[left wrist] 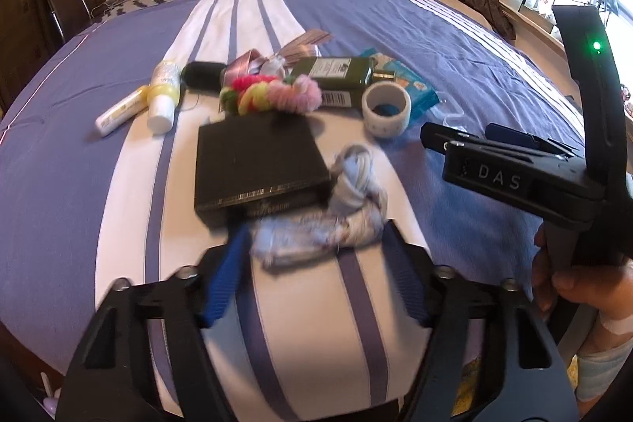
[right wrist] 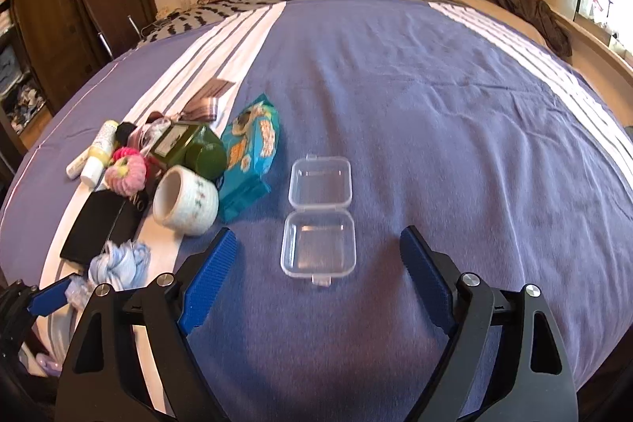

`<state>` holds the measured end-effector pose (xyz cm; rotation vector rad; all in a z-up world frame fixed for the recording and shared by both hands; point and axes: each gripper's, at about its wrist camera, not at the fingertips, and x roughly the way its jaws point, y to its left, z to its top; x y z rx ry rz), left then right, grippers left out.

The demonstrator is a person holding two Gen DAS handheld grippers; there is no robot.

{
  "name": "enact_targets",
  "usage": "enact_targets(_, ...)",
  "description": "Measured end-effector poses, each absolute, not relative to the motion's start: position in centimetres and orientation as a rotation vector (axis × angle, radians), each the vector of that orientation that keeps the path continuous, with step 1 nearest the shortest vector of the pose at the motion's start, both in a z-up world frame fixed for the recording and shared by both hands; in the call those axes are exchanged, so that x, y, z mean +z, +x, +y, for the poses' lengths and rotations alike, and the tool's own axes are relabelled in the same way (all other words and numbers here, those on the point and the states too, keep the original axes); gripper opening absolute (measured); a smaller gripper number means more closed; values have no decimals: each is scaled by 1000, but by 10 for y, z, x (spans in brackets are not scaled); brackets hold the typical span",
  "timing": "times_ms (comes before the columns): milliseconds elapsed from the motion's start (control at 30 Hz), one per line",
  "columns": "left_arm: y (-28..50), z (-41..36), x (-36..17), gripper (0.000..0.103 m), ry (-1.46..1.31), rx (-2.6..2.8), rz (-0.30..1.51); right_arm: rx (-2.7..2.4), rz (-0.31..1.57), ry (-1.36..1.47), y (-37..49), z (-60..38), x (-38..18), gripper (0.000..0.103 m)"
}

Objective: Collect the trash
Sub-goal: 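Grasp the white cable with the left tool while the right tool grasps the clear plastic box, then carry cable and clear box down to the black bin and open both tools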

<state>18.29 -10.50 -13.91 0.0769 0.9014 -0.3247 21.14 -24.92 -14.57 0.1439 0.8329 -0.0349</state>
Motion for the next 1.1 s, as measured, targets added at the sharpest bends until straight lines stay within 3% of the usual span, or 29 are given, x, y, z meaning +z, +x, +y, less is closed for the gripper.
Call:
enact_targets(67,186,-107,-139,56,86,-328,901,-51,833,111,214,-246,-145,65)
enact_targets(133,186,-109,-139,48,92,-335,895,-50,832,95,216,-245,-144,40)
enact_targets(167,187,-110,-140,46,95,-339,895,-54,832,86,217,-244,-144,34)
enact_targets(300,184,-110,-136,25,83,-373,885,-68,835,52,215,-241,-144,34)
enact_targets(600,165,-93,-131,20,30,-432,874,-31,810,100,182,-245,-130,34)
enact_targets(1100,69,-55,-75,20,37,-398,725,98,661,96,71,-208,-70,34)
